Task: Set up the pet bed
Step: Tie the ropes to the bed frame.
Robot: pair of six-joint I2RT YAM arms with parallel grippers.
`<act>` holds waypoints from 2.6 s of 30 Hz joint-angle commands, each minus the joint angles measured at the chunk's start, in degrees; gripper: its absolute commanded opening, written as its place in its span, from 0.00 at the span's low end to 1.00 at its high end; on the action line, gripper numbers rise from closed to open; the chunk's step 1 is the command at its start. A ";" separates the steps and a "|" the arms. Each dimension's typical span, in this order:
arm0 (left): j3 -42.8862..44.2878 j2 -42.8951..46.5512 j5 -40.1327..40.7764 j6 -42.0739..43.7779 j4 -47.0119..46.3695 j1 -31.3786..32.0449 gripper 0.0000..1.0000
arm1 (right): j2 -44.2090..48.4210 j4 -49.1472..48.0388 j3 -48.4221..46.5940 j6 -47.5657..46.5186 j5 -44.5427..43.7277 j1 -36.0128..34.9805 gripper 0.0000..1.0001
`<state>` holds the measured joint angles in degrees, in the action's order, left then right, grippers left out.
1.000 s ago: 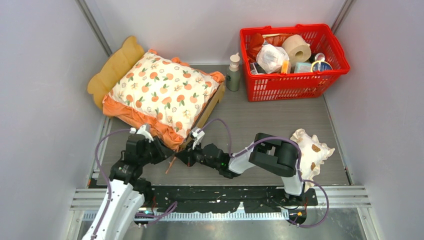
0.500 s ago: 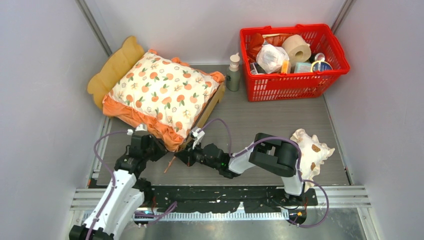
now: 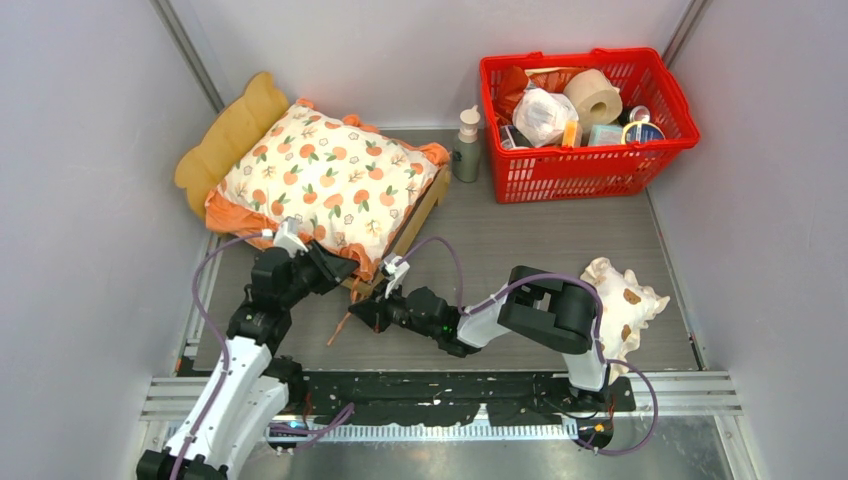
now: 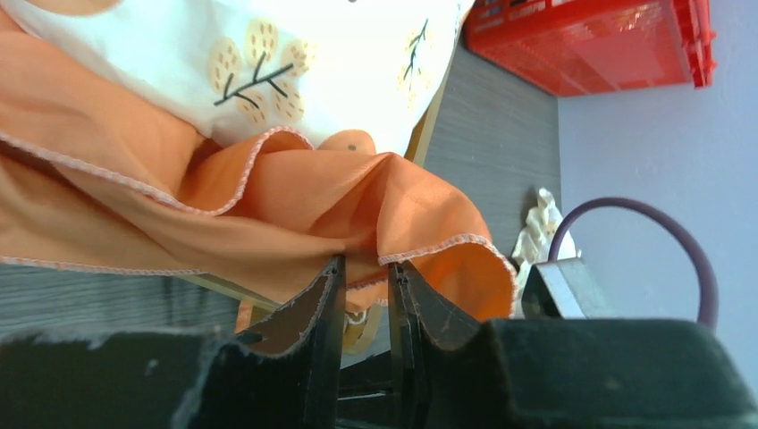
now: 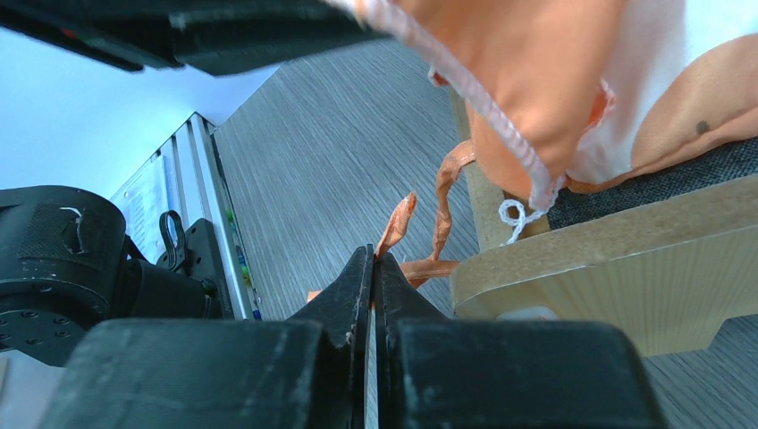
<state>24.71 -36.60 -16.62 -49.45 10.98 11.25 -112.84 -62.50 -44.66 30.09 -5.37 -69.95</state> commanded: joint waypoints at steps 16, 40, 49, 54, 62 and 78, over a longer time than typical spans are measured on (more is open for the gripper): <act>2.37 1.82 -6.46 18.07 15.64 0.00 0.35 | 3.22 -0.46 -0.87 -0.13 -0.83 0.08 0.05; 0.38 -3.48 -9.59 17.53 13.87 0.00 0.32 | 3.45 -0.93 -1.39 -0.81 0.68 0.08 0.05; -0.72 -2.02 -8.42 14.47 11.37 0.00 0.02 | 3.36 -0.53 -1.98 -0.91 1.02 0.08 0.06; -0.85 -1.15 -6.44 9.99 11.68 0.00 0.00 | 3.37 -0.52 -1.12 -0.07 -0.26 0.08 0.18; -1.53 -0.82 -4.61 5.04 12.36 0.00 0.00 | 2.13 -5.08 1.46 1.44 -2.44 0.08 0.31; -2.42 0.67 -1.87 1.83 11.66 0.01 0.00 | 0.91 -9.97 3.32 1.24 -7.94 -1.70 0.34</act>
<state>22.44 -36.36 -19.00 -46.50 24.67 11.25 -112.14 -67.94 -40.86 31.64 -10.11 -70.94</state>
